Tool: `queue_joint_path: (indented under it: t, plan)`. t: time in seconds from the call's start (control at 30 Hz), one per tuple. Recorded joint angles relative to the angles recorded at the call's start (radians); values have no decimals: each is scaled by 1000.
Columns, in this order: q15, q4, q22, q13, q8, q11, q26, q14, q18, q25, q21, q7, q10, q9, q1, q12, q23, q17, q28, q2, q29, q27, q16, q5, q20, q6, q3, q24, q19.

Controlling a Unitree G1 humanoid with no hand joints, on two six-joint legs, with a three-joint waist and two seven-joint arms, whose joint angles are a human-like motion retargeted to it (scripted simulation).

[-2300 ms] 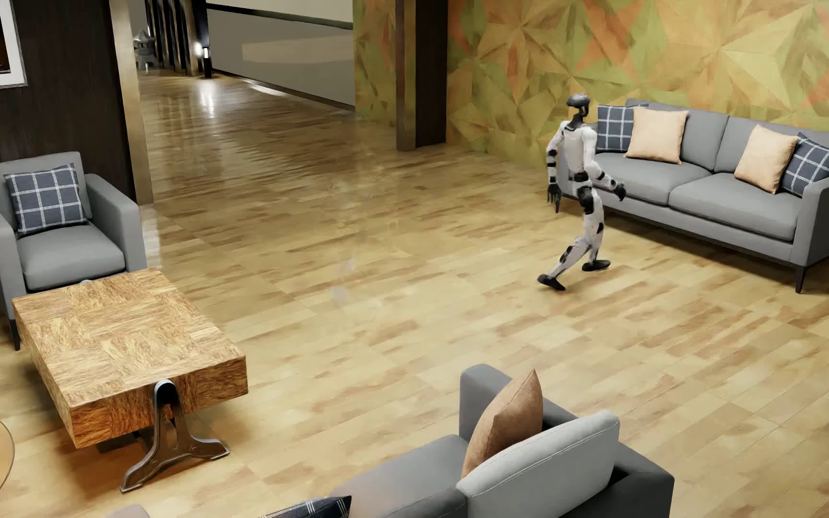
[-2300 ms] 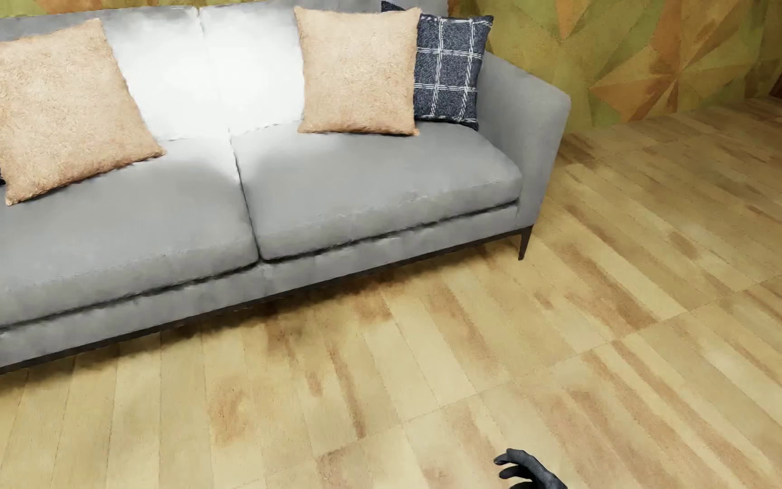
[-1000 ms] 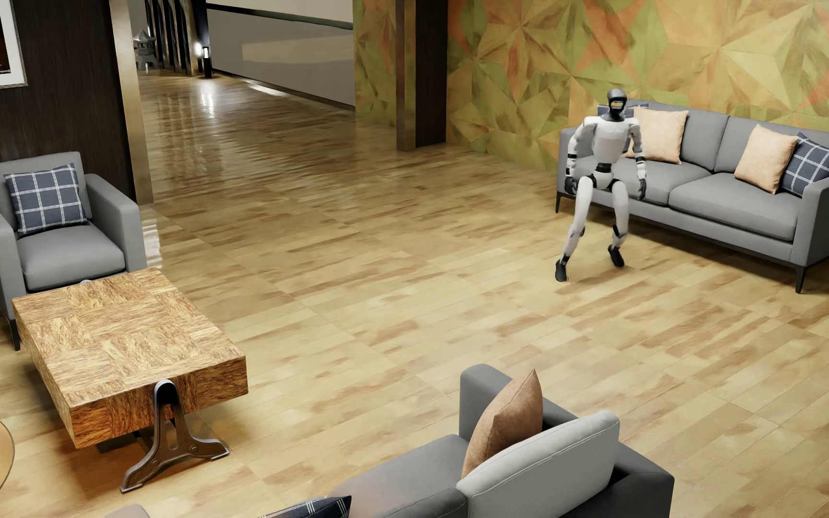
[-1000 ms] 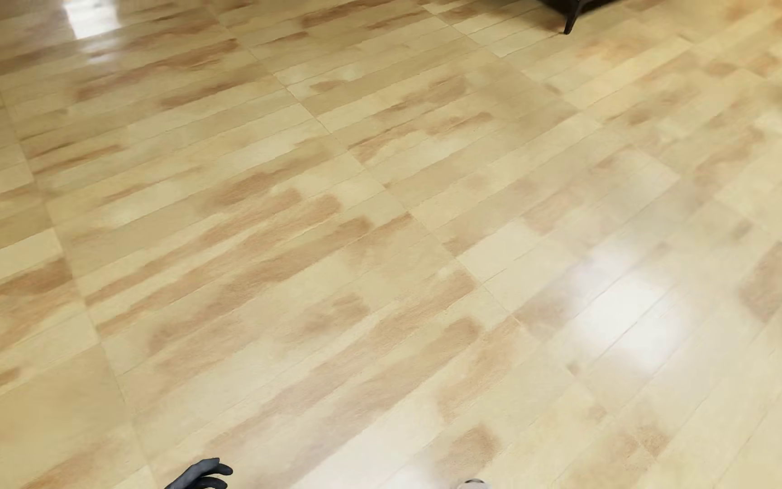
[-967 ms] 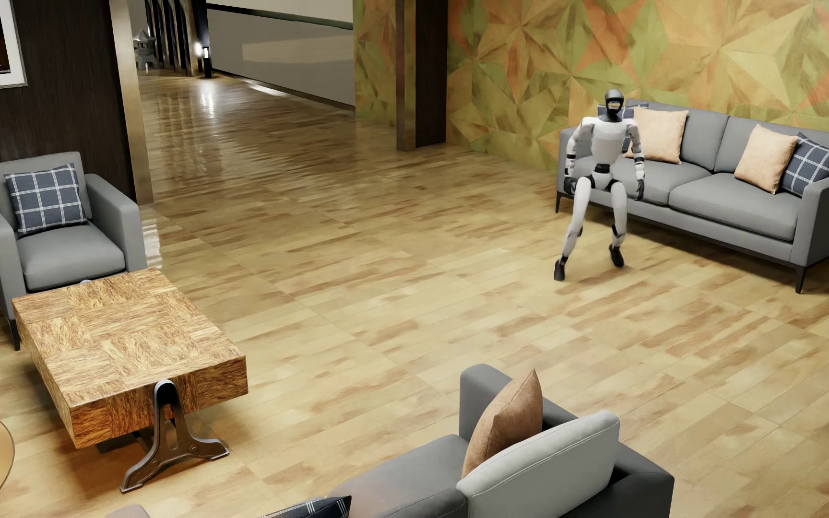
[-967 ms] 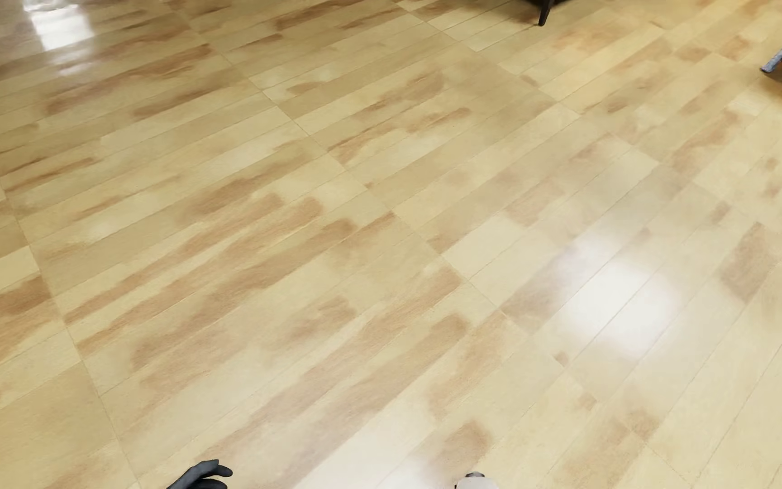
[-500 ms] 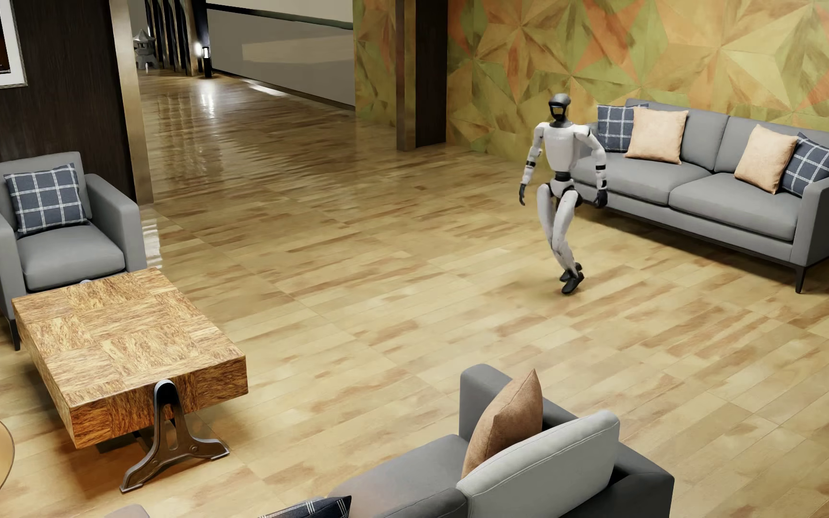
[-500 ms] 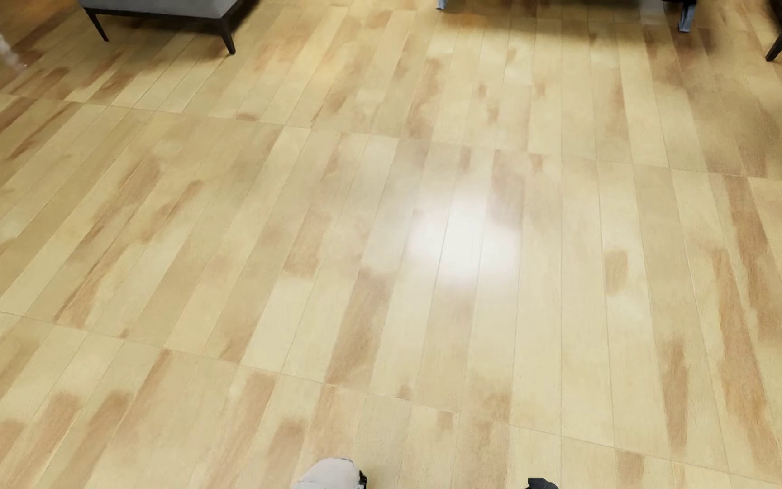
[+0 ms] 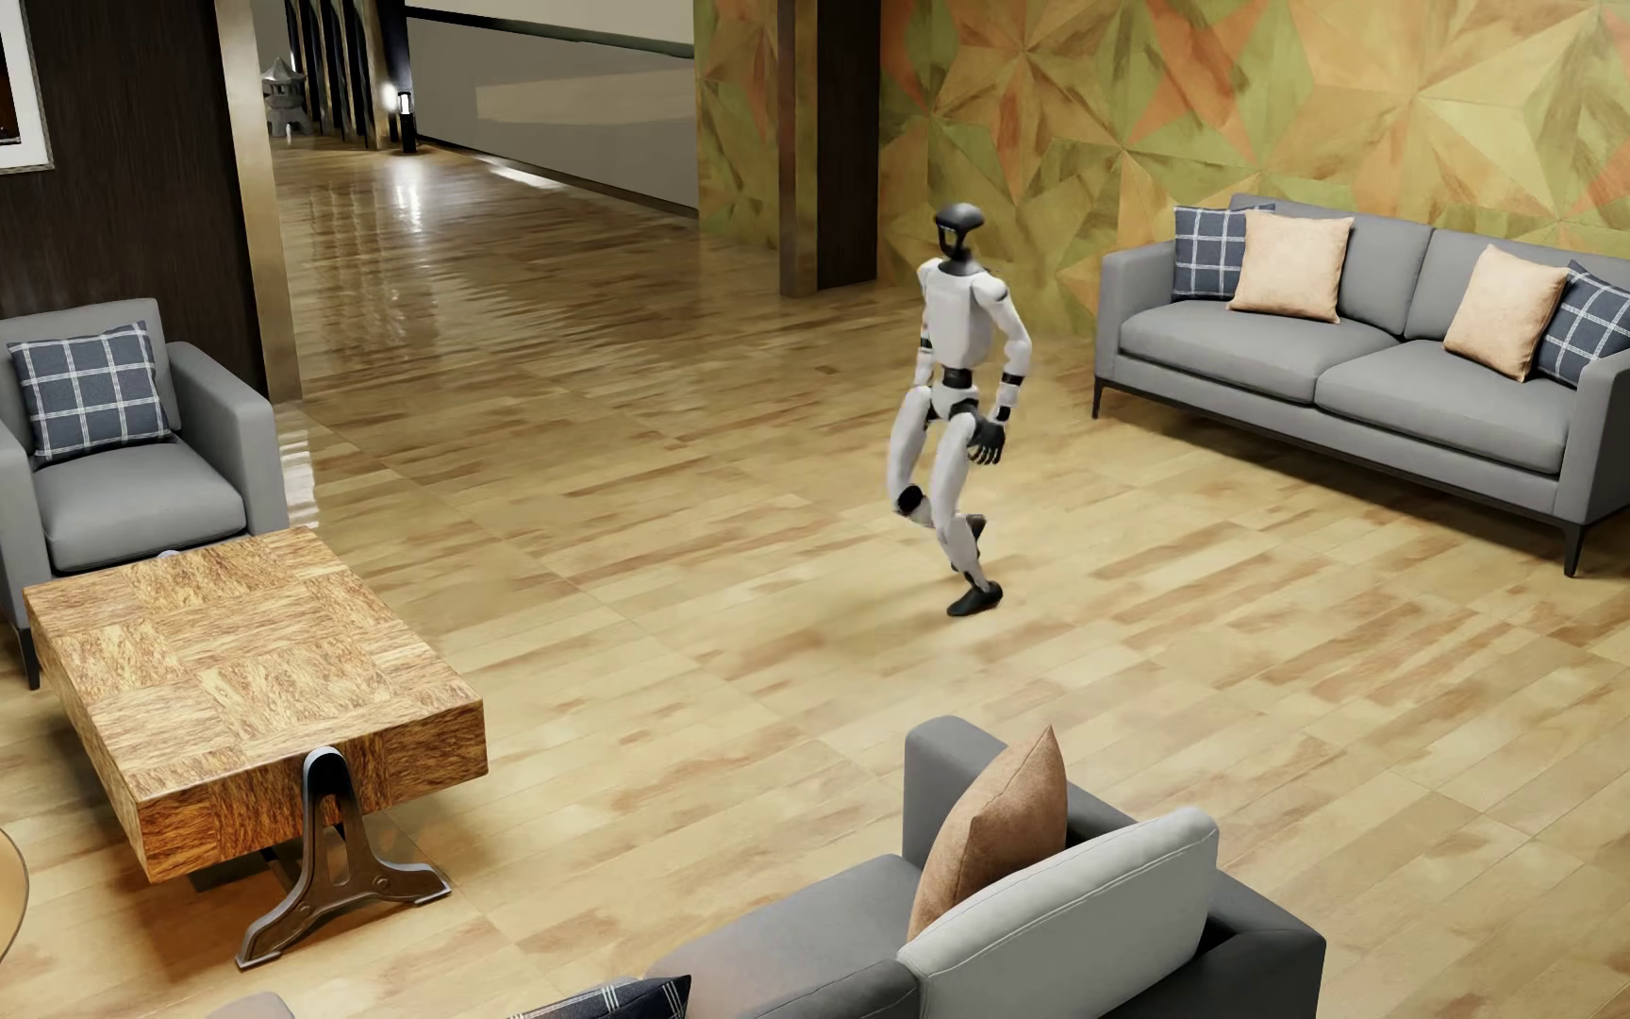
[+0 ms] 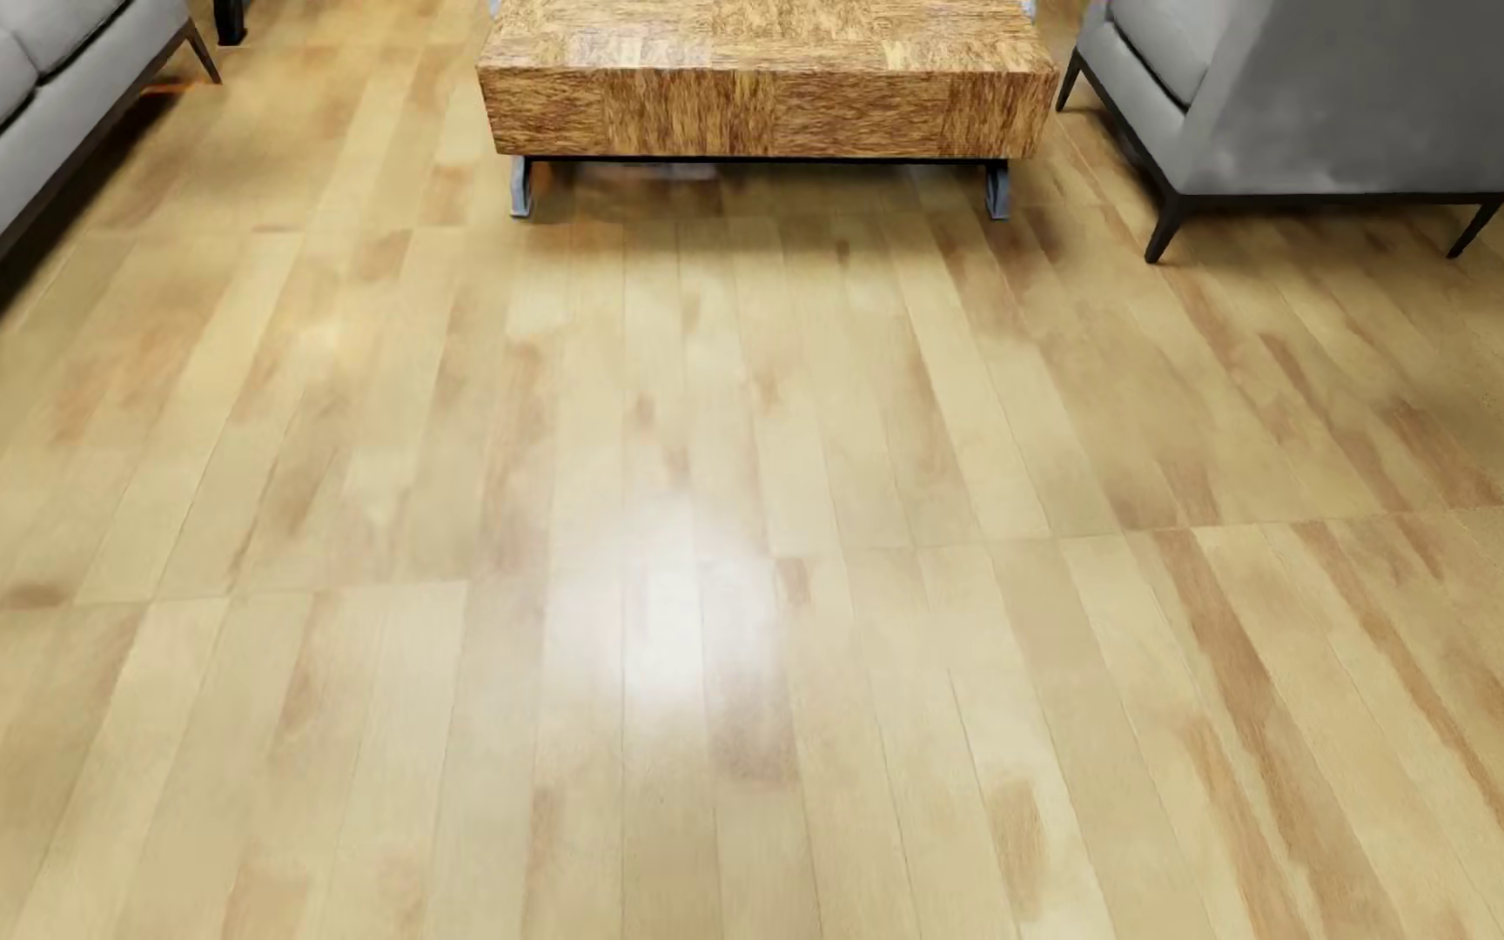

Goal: Move towards the dark yellow coffeetable

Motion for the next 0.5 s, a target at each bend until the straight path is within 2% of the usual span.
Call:
queue_joint_path:
  t: [0.03,0.07,0.1,0.13,0.17,0.2,0.23,0.27,0.3,0.33,0.37,0.43,0.47,0.5]
  plan:
    - [94,10,-74,25,0,-204,0,24,0,0,105,0,-82,-1,116,-32,16,-27,0,-71,0,0,13,16,0,6,-75,0,0]
    - [162,28,-143,59,0,-404,0,28,0,0,139,0,-133,2,213,-72,18,-38,0,-143,0,0,21,25,42,11,-131,0,0]
    - [99,41,-208,93,0,-611,0,4,0,0,152,0,-190,1,308,-113,23,-47,0,-184,0,0,39,23,76,14,-191,0,0]
    - [-155,50,-255,125,0,-776,0,-38,0,0,160,0,-220,-12,389,-161,21,-58,0,-226,0,0,56,23,94,17,-232,0,0]
    - [-437,70,-291,151,0,-780,0,-73,0,0,183,0,-229,-17,455,-208,11,-77,0,-280,0,0,73,11,101,29,-271,0,0]
    - [-530,103,-310,166,0,-764,0,-78,0,0,182,0,-231,-17,509,-228,38,-79,0,-316,0,0,80,-15,169,33,-338,0,0]
    - [-401,154,-304,175,0,-775,0,-18,0,0,186,0,-197,-6,545,-239,65,-77,0,-349,0,0,87,-26,184,35,-400,0,0]
    - [-110,174,-284,189,0,-697,0,134,0,0,167,0,-155,-17,569,-220,92,-63,0,-381,0,0,88,-33,193,30,-429,0,0]
    - [128,237,-242,195,0,-613,0,376,0,0,165,0,-20,-42,510,-203,125,-51,0,-425,0,0,65,23,181,81,-403,0,0]
    - [147,233,-175,173,0,-498,0,567,0,0,191,0,134,-30,482,-169,154,-47,0,-397,0,0,45,65,166,89,-340,0,0]
    - [100,237,-114,140,0,-483,0,581,0,0,195,0,360,-30,352,-147,149,-40,0,-336,0,0,24,111,135,102,-279,0,0]
    - [-8,197,21,57,0,-578,0,267,0,0,138,0,645,-7,157,-84,85,-34,0,-91,0,0,0,176,10,86,-140,0,0]
    - [-76,157,89,16,0,-636,0,150,0,0,75,0,680,-2,51,-47,37,-30,0,33,0,0,-7,172,-48,60,-61,0,0]
    - [-159,139,146,-29,0,-713,0,98,0,0,45,0,634,2,-44,8,-33,-40,0,173,0,0,-8,175,-87,45,-5,0,0]
